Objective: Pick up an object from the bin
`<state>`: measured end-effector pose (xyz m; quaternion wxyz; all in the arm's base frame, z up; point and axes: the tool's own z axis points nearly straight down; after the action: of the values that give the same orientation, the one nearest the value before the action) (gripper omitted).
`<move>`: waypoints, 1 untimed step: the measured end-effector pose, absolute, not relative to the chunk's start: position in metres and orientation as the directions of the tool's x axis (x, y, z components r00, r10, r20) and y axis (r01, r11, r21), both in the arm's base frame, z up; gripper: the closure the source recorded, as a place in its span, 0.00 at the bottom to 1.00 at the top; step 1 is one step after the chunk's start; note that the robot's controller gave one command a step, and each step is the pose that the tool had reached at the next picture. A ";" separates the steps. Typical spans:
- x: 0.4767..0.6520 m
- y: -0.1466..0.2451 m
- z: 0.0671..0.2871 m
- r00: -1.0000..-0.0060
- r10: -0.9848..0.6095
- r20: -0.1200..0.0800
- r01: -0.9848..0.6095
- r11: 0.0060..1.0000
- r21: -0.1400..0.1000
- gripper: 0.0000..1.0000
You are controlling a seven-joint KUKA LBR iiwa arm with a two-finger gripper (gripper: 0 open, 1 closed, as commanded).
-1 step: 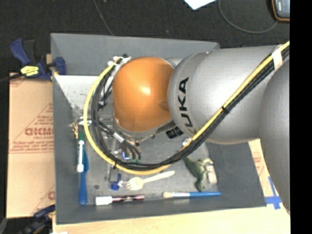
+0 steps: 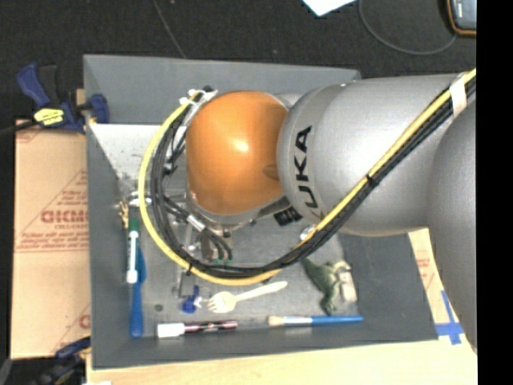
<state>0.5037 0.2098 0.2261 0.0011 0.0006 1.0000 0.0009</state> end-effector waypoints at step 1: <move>0.514 0.144 0.113 -0.957 -0.290 -0.005 -0.290 0.957 0.000 0.00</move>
Offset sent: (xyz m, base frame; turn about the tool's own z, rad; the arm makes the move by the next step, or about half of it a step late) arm -0.0107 -0.0876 -0.0837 -0.1829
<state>0.5136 0.1445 0.1125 0.0024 -0.1467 0.9892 0.0004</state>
